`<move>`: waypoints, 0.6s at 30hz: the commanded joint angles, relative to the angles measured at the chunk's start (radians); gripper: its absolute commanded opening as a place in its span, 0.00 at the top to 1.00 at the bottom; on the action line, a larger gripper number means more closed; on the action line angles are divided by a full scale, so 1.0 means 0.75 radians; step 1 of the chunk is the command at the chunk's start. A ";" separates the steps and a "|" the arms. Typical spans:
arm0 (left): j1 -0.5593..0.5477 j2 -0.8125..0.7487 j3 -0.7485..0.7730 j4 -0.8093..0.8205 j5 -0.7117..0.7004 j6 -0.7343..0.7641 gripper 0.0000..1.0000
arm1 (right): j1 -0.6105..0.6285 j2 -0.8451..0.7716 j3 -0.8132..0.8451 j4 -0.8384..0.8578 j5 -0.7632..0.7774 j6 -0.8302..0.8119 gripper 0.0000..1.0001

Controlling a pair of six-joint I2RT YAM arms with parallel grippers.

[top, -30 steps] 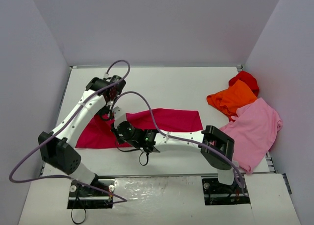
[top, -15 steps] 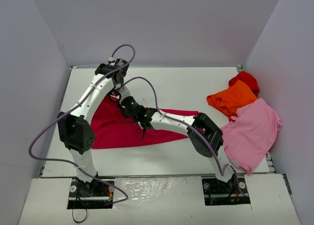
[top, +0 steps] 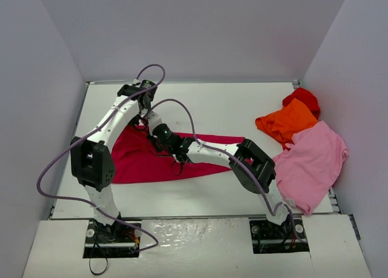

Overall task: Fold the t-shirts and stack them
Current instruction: Fold the other side of the tshirt into a rectangle

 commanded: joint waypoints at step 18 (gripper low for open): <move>-0.011 -0.195 -0.058 -0.341 0.182 -0.137 0.90 | 0.173 -0.401 -0.286 0.067 0.049 0.217 1.00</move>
